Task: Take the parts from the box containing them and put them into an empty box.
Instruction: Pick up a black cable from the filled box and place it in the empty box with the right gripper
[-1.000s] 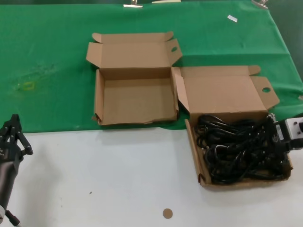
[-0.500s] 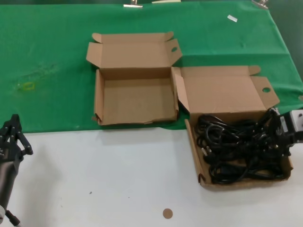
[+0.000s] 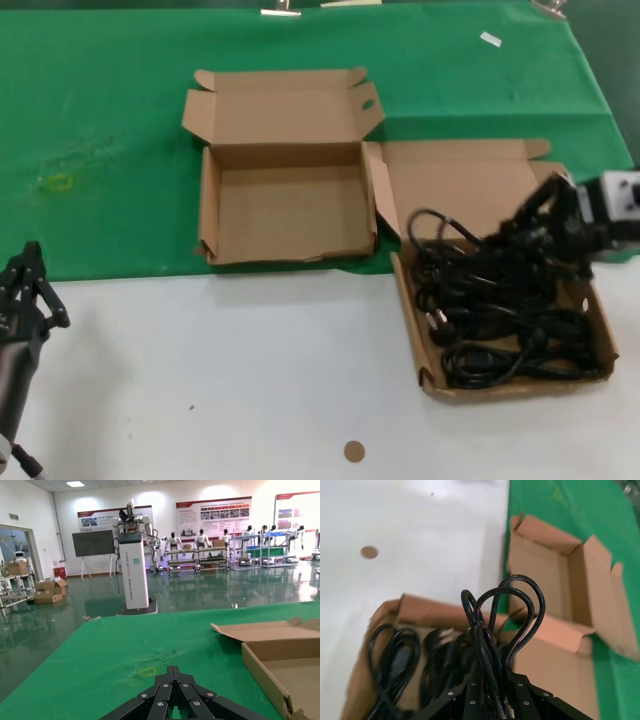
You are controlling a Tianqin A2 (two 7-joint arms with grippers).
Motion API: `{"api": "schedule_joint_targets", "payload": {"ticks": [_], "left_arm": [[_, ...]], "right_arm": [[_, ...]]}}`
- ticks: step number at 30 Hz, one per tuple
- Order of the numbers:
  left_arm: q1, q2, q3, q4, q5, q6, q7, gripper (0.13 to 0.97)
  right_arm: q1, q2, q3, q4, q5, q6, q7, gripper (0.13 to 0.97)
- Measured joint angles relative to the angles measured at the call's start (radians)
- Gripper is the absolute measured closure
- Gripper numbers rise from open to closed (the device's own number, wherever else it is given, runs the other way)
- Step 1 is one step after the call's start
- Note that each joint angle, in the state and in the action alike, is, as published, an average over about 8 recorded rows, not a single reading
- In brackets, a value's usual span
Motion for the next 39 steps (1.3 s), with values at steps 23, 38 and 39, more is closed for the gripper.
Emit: {"api": "schedule_joint_targets", "payload": {"ticks": [23,38,39], "left_arm": [[0.0,0.0,0.0,0.0,0.0,0.0,0.0,0.953],[0.0,0.0,0.0,0.0,0.0,0.0,0.0,0.953],[0.0,0.0,0.0,0.0,0.0,0.0,0.0,0.953]], "right_arm": [[0.257,-0.417,-0.158,-0.21,-0.187,0.11,0.069,0.877],[0.354,-0.636,-0.21,-0.522,-0.237,0.245,-0.018,0.877],[0.359,-0.644,-0.212,-0.542,-0.24,0.254,-0.026,0.877]]}}
